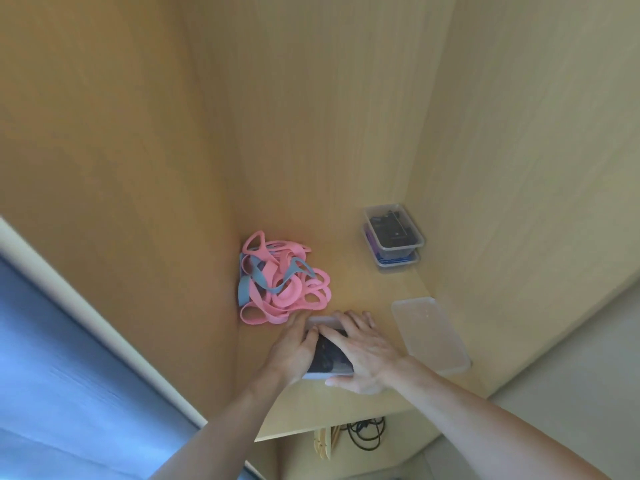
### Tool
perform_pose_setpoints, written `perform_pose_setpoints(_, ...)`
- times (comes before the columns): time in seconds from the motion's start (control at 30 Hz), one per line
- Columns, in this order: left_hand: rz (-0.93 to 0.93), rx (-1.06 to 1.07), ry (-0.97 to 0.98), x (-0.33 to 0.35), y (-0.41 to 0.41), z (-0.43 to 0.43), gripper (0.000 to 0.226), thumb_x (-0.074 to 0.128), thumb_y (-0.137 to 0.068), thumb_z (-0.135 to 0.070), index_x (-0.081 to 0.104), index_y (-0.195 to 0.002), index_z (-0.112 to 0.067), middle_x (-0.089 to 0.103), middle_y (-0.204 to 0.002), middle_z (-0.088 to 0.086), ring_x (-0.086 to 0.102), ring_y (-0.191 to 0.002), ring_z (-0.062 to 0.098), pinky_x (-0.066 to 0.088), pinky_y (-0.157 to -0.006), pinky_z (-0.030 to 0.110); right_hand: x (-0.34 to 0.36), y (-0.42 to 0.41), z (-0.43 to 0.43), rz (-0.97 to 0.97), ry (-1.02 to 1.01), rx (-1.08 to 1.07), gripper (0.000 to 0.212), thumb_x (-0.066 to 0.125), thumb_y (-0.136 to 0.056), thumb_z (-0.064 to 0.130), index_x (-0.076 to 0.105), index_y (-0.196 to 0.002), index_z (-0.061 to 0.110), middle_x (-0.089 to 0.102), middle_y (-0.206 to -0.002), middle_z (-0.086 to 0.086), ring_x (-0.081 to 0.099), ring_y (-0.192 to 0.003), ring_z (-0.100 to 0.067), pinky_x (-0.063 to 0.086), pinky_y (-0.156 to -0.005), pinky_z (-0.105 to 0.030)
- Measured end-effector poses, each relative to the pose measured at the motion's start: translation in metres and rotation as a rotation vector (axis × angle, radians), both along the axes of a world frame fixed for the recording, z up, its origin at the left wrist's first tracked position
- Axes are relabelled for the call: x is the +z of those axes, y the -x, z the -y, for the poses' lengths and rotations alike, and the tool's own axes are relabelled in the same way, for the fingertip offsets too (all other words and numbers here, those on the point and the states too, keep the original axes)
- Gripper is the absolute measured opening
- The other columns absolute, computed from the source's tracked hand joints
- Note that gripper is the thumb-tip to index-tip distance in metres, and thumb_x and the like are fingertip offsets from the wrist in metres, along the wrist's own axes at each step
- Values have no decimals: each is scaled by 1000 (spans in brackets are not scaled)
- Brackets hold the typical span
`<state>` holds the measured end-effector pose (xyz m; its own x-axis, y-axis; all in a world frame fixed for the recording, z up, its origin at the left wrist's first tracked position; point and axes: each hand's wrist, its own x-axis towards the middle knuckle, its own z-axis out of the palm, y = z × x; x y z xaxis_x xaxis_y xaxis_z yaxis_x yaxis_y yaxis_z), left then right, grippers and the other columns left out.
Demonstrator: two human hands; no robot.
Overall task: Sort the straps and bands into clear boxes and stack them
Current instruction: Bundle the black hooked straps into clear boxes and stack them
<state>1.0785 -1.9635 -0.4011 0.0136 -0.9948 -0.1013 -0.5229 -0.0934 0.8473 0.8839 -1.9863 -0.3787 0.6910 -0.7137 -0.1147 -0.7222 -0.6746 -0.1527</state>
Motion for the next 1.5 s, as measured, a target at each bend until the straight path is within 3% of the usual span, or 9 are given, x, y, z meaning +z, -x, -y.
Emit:
perform_pose_setpoints(0.17, -347, 73, -121, 21, -13, -16, 77, 54, -89, -48, 24, -157, -31, 32, -160, -4, 29, -148, 14, 27, -122, 45, 11, -3, 0, 163, -138, -90, 92, 55, -70, 80, 22, -148, 43, 37, -138, 4, 37, -128, -24, 32, -110, -43)
perform_pose_setpoints(0.3, -535, 26, -103, 39, -12, -28, 88, 70, -81, -48, 29, -156, -27, 41, -157, -7, 37, -144, 8, 29, -122, 40, 19, -1, 7, 341, -321, -190, 87, 61, -74, 73, 22, -148, 52, 40, -134, 8, 38, -130, -18, 35, -110, -41)
perform_pose_setpoints(0.77, -504, 28, 50, 52, -7, -25, 62, 76, -88, -17, 50, -143, -24, 63, -135, -15, 53, -130, 2, 43, -105, 16, 32, 1, 17, 579, -539, -331, 80, 65, -68, 84, 30, -138, 67, 40, -141, 17, 36, -137, -7, 34, -116, -42)
perform_pose_setpoints(0.93, -436, 107, 11, 45, -13, -27, 72, 80, -85, -13, 45, -146, -26, 55, -141, -12, 48, -134, 6, 43, -106, 20, 36, 1, 17, 593, -529, -335, 67, 65, -70, 81, 26, -125, 80, 39, -141, 20, 36, -136, -5, 33, -116, -40)
perform_pose_setpoints(1.03, -448, 105, -6, 47, -13, -31, 80, 79, -85, -13, 36, -149, -36, 45, -141, -30, 40, -134, -11, 41, -98, 7, 39, 3, 19, 611, -518, -328, 64, 65, -74, 77, 27, -125, 79, 38, -145, 20, 35, -138, -3, 32, -117, -39)
perform_pose_setpoints(1.1, -427, 115, 14, 52, -10, -31, 82, 83, -82, -25, 38, -150, -38, 44, -142, -34, 38, -133, -15, 38, -104, 13, 41, 2, 19, 595, -511, -318, 66, 65, -73, 79, 28, -127, 78, 39, -144, 20, 35, -138, -2, 32, -117, -38)
perform_pose_setpoints(1.2, -446, 149, 49, 61, -5, -27, 71, 81, -83, -23, 49, -147, -23, 55, -145, -10, 44, -138, 7, 36, -118, 32, 42, 2, 18, 597, -513, -313, 68, 65, -70, 83, 29, -127, 78, 40, -143, 20, 36, -137, -2, 33, -117, -39)
perform_pose_setpoints(1.37, -443, 135, 89, 70, -1, -28, 52, 80, -84, -20, 61, -133, -27, 66, -129, -17, 55, -124, -3, 40, -113, 26, 45, 3, 19, 690, -544, -335, 69, 69, -69, 81, 36, -130, 73, 43, -145, 20, 38, -139, -3, 35, -118, -42)
perform_pose_setpoints(1.5, -375, 162, 60, 68, -5, -27, 66, 84, -81, -21, 54, -140, -28, 58, -132, -21, 50, -131, 8, 39, -107, 23, 53, 8, 24, 732, -526, -367, 63, 69, -71, 76, 38, -127, 73, 43, -147, 21, 37, -140, -3, 33, -119, -43)
